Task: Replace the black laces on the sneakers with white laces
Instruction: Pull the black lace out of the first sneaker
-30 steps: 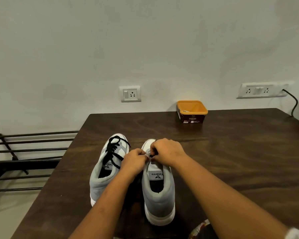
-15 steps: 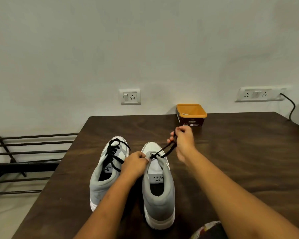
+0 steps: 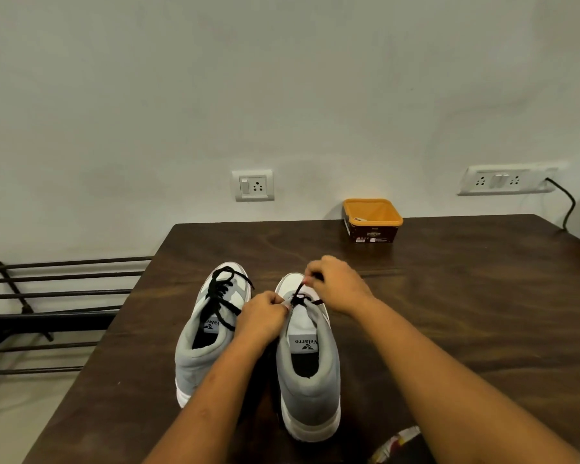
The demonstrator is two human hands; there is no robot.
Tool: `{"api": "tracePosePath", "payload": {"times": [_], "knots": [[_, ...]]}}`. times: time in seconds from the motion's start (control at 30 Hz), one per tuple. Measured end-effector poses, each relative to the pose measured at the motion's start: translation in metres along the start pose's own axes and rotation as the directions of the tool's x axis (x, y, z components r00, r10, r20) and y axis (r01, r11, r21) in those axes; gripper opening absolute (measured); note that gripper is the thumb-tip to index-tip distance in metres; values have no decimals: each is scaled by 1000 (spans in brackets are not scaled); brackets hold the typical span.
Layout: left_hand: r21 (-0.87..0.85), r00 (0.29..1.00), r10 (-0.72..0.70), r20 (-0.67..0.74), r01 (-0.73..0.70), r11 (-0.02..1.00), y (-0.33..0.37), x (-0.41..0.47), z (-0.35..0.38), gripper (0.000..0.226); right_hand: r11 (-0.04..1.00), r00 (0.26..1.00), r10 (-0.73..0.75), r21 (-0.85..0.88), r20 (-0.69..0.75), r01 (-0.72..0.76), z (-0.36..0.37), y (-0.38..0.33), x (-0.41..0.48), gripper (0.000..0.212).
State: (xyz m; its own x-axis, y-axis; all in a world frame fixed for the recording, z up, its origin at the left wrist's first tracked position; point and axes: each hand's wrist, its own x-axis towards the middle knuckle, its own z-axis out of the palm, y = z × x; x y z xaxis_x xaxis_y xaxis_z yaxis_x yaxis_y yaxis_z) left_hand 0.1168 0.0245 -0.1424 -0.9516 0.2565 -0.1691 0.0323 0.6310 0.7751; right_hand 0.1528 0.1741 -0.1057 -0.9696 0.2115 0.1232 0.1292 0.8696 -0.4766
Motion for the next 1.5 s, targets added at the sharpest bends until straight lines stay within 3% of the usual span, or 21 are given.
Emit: {"api": "tracePosePath", "payload": {"times": [0.07, 0.13, 0.2, 0.27, 0.3, 0.33, 0.37, 0.4, 0.43, 0.47, 0.5, 0.57, 0.63, 0.77, 0.93, 1.0, 1.07, 1.17, 1.27, 1.4, 1.5], "knots": [[7, 1000, -1, 1, 1, 1000, 0, 0, 0, 15, 969, 982, 117, 233, -149, -80, -4, 8, 5, 14], [2, 1000, 0, 6, 0, 1000, 1, 0, 0, 15, 824, 934, 278, 556, -224, -112, -8, 9, 7, 18], [-3, 1000, -5, 13, 5, 1000, 1, -1, 0, 14, 467, 884, 431, 883, -181, -47, -12, 2, 5, 25], [1, 1000, -8, 15, 8, 1000, 1, -1, 0, 13, 75, 880, 472, 997, -53, 20, -18, -7, 2, 29], [4, 1000, -7, 16, 7, 1000, 2, 0, 0, 13, -26, 890, 455, 1000, 5, 8, -20, -11, 1, 29], [5, 1000, -6, 15, 6, 1000, 2, 0, 0, 13, -26, 903, 426, 999, 51, -44, -23, -14, 0, 28], [10, 1000, -6, 14, 6, 1000, 2, 0, 0, 13, 102, 921, 384, 988, 72, -119, -23, -15, 0, 28], [15, 1000, -8, 14, 7, 1000, 3, -1, 0, 11, 384, 947, 318, 906, 48, -175, -21, -14, 0, 26], [20, 1000, -8, 13, 8, 1000, 3, -2, 0, 9, 716, 980, 199, 681, 15, -156, -17, -10, 1, 22], [22, 1000, -10, 10, 10, 1000, 3, -2, 0, 8, 918, 998, 64, 390, 26, -69, -13, -6, 1, 17], [21, 1000, -11, 5, 11, 1000, 3, -2, 0, 7, 988, 994, -27, 156, 106, 10, -9, -3, 2, 11], [21, 1000, -12, -3, 12, 1000, 4, -3, -1, 9, 991, 959, -39, -111, 282, 73, -4, -4, -1, 14], [22, 1000, -13, -6, 14, 1000, 4, -3, -1, 12, 974, 946, 5, -217, 324, 69, -2, -6, -2, 21], [34, 1000, -1, -9, 2, 999, 2, -3, -1, 15, 995, 974, 1, -100, 227, 23, -4, -4, -2, 12], [137, 988, 150, -21, -146, 980, 2, -4, 3, 13, 977, 981, 163, 119, 106, -175, -11, 18, 0, 35], [207, 967, 255, -21, -245, 947, 2, -4, 6, 22, 967, 961, 221, 94, 163, -238, -11, 27, -3, 39], [284, 941, 338, -8, -322, 903, 3, -4, 9, 30, 956, 932, 293, -37, 214, -292, -10, 32, -5, 32], [406, 921, 390, 14, -361, 840, 6, -5, 13, 34, 915, 912, 379, -212, 157, -344, -13, 28, -4, 10], [486, 927, 375, 24, -339, 806, 12, -8, 16, 33, 926, 930, 356, -166, 94, -338, -15, 20, -2, 17], [571, 925, 381, 13, -319, 756, 18, -12, 17, 26, 970, 928, 233, -4, 289, -242, -10, 10, -2, 24], [557, 921, 390, 6, -327, 763, 19, -12, 18, 25, 960, 890, 237, 46, 390, -276, -7, 6, -3, 33]]}}
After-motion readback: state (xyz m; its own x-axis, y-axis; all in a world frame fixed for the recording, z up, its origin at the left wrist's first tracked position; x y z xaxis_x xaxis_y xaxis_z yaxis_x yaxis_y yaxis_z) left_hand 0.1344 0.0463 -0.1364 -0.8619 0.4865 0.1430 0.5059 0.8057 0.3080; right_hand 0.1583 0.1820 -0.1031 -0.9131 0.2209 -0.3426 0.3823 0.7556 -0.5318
